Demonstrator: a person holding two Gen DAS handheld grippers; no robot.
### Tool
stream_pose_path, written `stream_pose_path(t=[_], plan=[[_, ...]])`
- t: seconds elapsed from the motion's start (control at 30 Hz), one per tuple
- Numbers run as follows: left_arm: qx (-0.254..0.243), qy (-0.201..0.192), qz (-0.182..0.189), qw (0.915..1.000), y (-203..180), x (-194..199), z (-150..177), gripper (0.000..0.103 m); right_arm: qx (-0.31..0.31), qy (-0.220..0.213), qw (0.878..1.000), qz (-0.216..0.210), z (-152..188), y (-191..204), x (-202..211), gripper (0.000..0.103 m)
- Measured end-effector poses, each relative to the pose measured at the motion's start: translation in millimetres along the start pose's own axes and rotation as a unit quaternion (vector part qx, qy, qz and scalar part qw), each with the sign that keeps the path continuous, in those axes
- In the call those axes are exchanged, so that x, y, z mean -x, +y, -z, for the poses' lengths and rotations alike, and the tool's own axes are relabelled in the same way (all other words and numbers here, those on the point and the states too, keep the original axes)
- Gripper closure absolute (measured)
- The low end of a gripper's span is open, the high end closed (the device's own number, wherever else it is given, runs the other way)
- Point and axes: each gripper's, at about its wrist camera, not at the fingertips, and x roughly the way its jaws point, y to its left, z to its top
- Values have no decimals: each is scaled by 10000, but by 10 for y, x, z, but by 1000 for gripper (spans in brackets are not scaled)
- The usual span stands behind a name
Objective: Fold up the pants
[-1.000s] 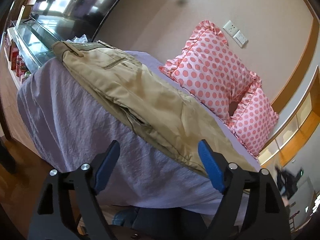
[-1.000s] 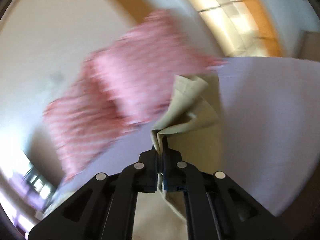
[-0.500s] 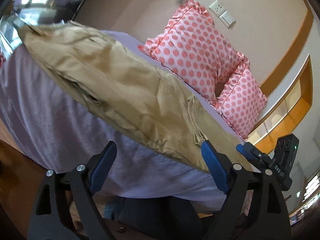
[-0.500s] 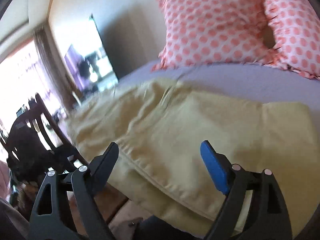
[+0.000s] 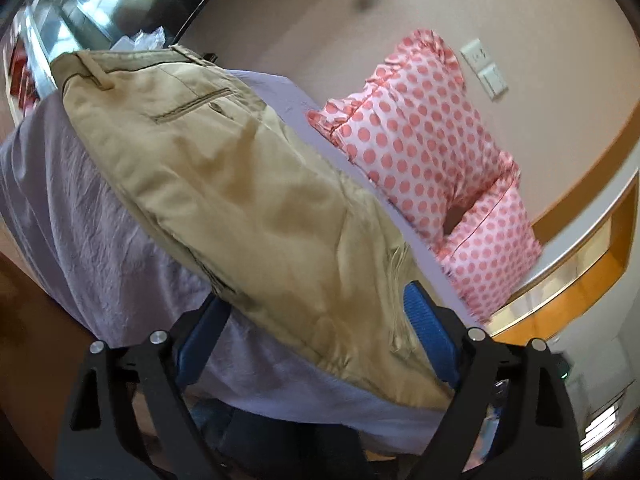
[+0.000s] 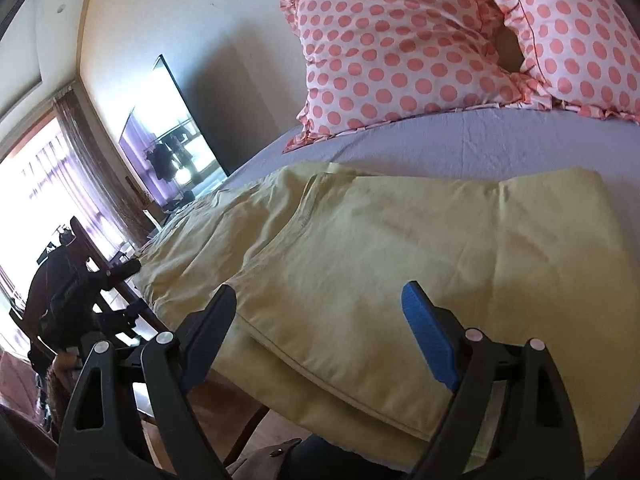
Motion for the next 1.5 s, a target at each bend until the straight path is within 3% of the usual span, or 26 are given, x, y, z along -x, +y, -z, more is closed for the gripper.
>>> stream_pose_path(t=[0.2,0.3,0.4,0.43,0.47,0.5,0.57,0.63,0.73,0.83,0.9,0.93,1.0,1.03,1.13,1.17,1.2,1.23,1.27,1.33,1.37,1.43,1.5], plan=[[564,-353,-38,9978,307,65,-326,18,-96,-14,10000,1,36,-63,14,16],[1038,-634,-47,9926,547,116,-518,28,-102,-47,9999,-19,51,-75,29,16],[1268,-760,-258,9887,686,108,-664,49,-119,-110,9998,-62,63,-88,57,16],[1333,-749,-389,9875,722,89,-707,60,-126,-124,9998,-77,65,-96,66,16],[1370,-733,-473,9867,747,81,-726,80,-127,-143,9998,-88,66,-102,81,16],[1372,-717,-593,9862,761,81,-750,88,-123,-177,9997,-85,65,-112,106,16],[1120,-687,-793,9882,653,77,-811,91,-122,-259,9995,-92,63,-143,170,16],[269,-716,-1322,9883,257,59,-892,93,-155,-420,9990,-40,48,-209,271,16],[-890,-781,-1521,9813,-425,10,-933,94,-374,-803,9960,113,10,-408,501,16],[-2394,-781,-1355,9582,-1385,-164,-768,93,-798,-1218,9886,375,-4,-710,780,16],[-3601,-678,-850,9266,-2092,-326,-378,92,-1099,-1413,9826,492,0,-891,944,16],[-3971,-563,-639,9138,-2292,-386,-191,91,-1208,-1491,9799,547,8,-956,1011,16],[-4860,-93,-73,8739,-2723,-609,404,89,-1400,-1647,9740,672,23,-1078,1141,16],[-5331,237,184,8455,-2875,-775,809,89,-1528,-1744,9700,730,33,-1152,1217,16],[-6236,905,406,7754,-2931,-1109,1670,88,-2057,-1865,9584,664,64,-1410,1341,16],[-6514,1196,424,7481,-2873,-1223,1986,88,-2258,-1797,9555,611,76,-1508,1352,16],[-6610,1381,437,7363,-2822,-1286,2139,89,-2424,-1666,9535,651,79,-1591,1344,16],[-6635,1449,380,7330,-2762,-1336,2250,88,-2494,-1572,9535,628,63,-1645,1323,16],[-6592,1435,365,7372,-2743,-1343,2250,88,-2547,-1488,9538,574,51,-1688,1299,16],[-6331,1545,440,7572,-2724,-1345,2145,87,-2634,-1370,9532,563,11,-1746,1256,16],[-6178,1583,449,7689,-2720,-1336,2064,81,-2636,-1345,9534,591,-13,-1761,1240,16],[-6120,1584,354,7740,-2722,-1322,2037,69,-2529,-1162,9582,659,-66,-1751,1163,16],[-5966,1856,560,7788,-2687,-1216,1994,68,-2380,-780,9651,770,-97,-1725,1041,22]])
